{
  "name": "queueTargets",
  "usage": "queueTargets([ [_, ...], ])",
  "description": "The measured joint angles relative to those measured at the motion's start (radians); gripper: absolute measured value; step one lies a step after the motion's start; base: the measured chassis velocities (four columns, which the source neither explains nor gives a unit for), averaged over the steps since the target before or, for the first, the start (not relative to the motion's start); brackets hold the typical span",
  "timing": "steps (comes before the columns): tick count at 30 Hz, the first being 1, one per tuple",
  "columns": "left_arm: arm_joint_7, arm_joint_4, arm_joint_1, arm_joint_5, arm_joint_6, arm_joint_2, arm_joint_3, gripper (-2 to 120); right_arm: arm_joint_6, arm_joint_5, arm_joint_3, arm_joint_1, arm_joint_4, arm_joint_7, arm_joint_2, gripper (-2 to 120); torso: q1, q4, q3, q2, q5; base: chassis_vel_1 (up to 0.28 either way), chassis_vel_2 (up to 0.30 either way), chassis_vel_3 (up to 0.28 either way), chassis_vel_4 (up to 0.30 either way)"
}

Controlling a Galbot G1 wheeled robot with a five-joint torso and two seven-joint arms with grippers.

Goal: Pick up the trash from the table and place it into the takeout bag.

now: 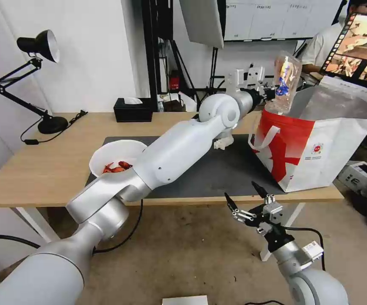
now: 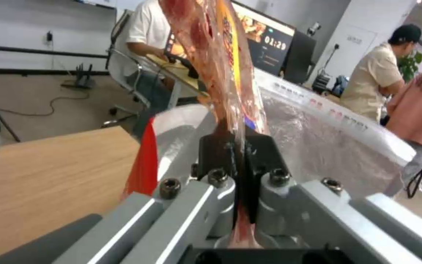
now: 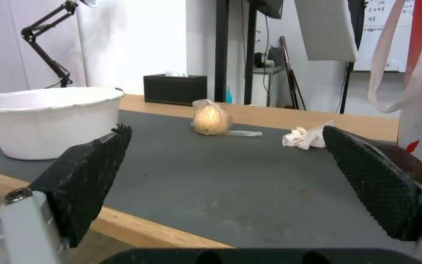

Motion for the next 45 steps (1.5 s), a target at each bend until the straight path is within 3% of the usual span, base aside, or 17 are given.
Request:
queueTargets([
  [16, 0.000, -0.002, 0.000, 0.001, -0.003, 0.000, 0.034, 3, 0.000, 0.001, 0.003, 0.004, -0.001, 0.000, -0.002, 100, 0.000, 0.0000, 0.000, 0.000, 0.0000, 0.000, 0.000, 0.000, 0.000],
  [18, 0.003, -0.002, 0.000, 0.001, -0.001, 0.001, 0.036, 15, 0.000, 0.001, 0.003, 0.006, -0.002, 0.000, -0.001, 100, 0.000, 0.0000, 0.000, 0.000, 0.0000, 0.000, 0.000, 0.000, 0.000],
  [25, 0.003, -0.004, 0.001, 0.001, 0.002, 0.001, 0.038, 35, -0.001, 0.001, 0.004, 0.009, -0.004, 0.001, -0.001, 100, 0.000, 0.0000, 0.000, 0.000, 0.0000, 0.000, 0.000, 0.000, 0.000],
  [26, 0.003, -0.004, 0.001, 0.001, 0.002, 0.001, 0.038, 46, -0.001, 0.001, 0.004, 0.012, -0.005, 0.001, -0.001, 100, 0.000, 0.0000, 0.000, 0.000, 0.0000, 0.000, 0.000, 0.000, 0.000],
  [28, 0.004, -0.004, 0.001, 0.001, 0.003, 0.001, 0.038, 48, -0.002, 0.002, 0.004, 0.013, -0.006, 0.001, -0.001, 100, 0.000, 0.0000, 0.000, 0.000, -0.0001, 0.000, 0.000, 0.000, 0.000],
  [31, 0.004, -0.004, 0.001, 0.002, 0.003, 0.001, 0.039, 64, -0.002, 0.002, 0.003, 0.017, -0.009, 0.001, -0.002, 100, 0.000, 0.0000, 0.000, 0.000, -0.0001, 0.000, 0.000, 0.000, 0.000],
  [37, 0.010, -0.002, -0.004, 0.015, -0.003, 0.001, 0.037, 84, -0.003, 0.002, 0.003, 0.022, -0.011, 0.001, -0.004, 100, 0.000, 0.0000, 0.000, 0.000, 0.0000, 0.000, 0.000, 0.000, 0.000],
  [41, 0.077, 0.021, -0.011, 0.086, -0.053, 0.010, 0.015, 97, -0.004, 0.003, 0.005, 0.023, -0.011, 0.001, -0.008, 100, 0.000, 0.0000, 0.000, 0.000, -0.0001, 0.000, 0.000, 0.000, 0.000],
  [45, 0.140, 0.027, -0.012, 0.153, -0.128, 0.034, -0.002, 100, -0.004, 0.005, 0.007, 0.029, -0.012, 0.001, -0.011, 100, 0.000, -0.0001, 0.000, 0.000, -0.0001, 0.000, 0.000, 0.000, 0.000],
])
